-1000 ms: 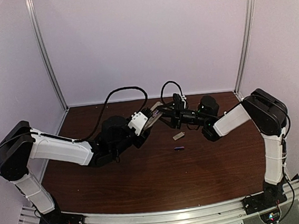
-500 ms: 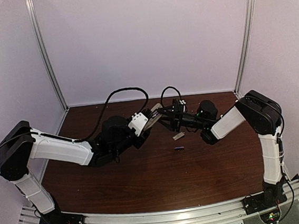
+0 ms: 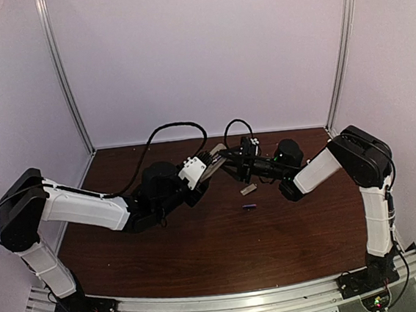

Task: Load the batteries into the remote control
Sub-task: Load the battery into the battery compartment.

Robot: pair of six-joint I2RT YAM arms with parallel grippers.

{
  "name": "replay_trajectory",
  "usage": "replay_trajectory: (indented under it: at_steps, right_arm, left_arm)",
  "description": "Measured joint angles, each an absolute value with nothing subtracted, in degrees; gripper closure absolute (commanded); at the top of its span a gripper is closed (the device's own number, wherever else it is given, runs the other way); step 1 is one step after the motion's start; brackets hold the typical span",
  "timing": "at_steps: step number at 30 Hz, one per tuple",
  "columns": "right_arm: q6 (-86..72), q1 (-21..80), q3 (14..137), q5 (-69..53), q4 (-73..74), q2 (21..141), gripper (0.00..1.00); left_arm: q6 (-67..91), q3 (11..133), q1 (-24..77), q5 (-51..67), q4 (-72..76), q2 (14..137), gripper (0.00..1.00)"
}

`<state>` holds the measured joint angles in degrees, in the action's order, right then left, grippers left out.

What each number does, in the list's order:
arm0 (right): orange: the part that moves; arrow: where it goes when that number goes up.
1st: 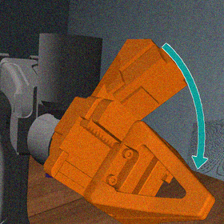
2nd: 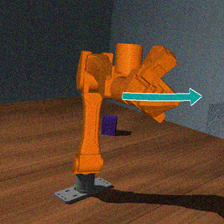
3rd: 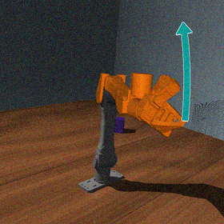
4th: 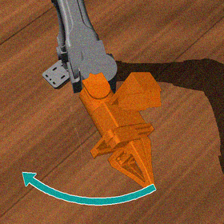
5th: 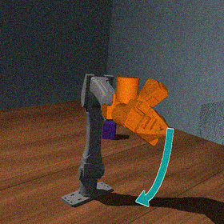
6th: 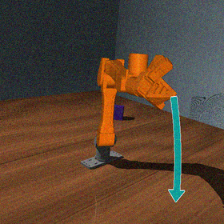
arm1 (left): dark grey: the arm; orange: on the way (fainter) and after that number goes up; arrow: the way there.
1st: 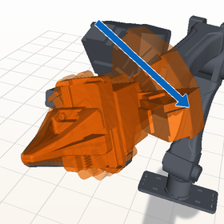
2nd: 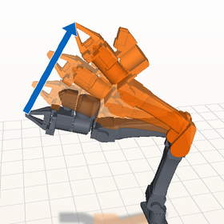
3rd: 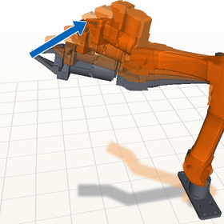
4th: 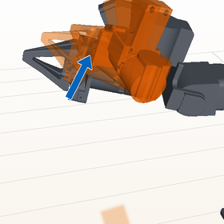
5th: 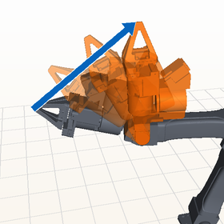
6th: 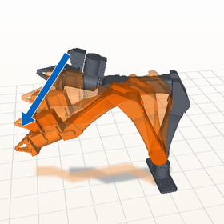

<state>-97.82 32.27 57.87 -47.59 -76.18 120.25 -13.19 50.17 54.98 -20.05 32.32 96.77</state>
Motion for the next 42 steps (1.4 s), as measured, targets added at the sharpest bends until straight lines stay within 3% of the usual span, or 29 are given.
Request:
replay_trajectory:
  at_steps: [8, 17, 23, 27, 32, 39, 42]
  right_arm:
    - [-88.84, 32.12, 59.02, -48.03, -68.23, 117.97, 0.55]
    - [-76.66, 32.1, 61.49, -48.69, -53.69, 114.19, 0.67]
    - [-75.59, 32.1, 61.6, -48.66, -53.01, 114.13, 0.78]
    - [-74.78, 32.1, 62.06, -48.64, -51.62, 114.1, 0.78]
    - [-65.17, 32.45, 66.67, -47.05, -36.25, 111.46, 0.81]
    - [-55.24, 32.47, 71.07, -46.11, -21.89, 109.12, 0.79]
    - [-54.19, 32.49, 71.09, -46.11, -20.32, 108.75, 0.63]
  left_arm:
    - [-13.72, 50.17, 54.98, -20.71, 32.47, 96.86, 1.0]
    - [-14.96, 50.17, 54.98, -21.56, 32.32, 97.08, 1.0]
    - [-15.88, 50.17, 54.98, -21.8, 32.08, 97.1, 1.0]
    - [-16.12, 50.17, 54.96, -21.93, 32.01, 97.1, 1.0]
    - [-16.67, 50.26, 54.76, -22.72, 32.36, 97.1, 1.0]
    - [-16.88, 50.57, 54.7, -23.16, 32.71, 97.08, 1.0]
    - [-16.86, 50.57, 54.7, -23.14, 32.21, 97.08, 1.0]
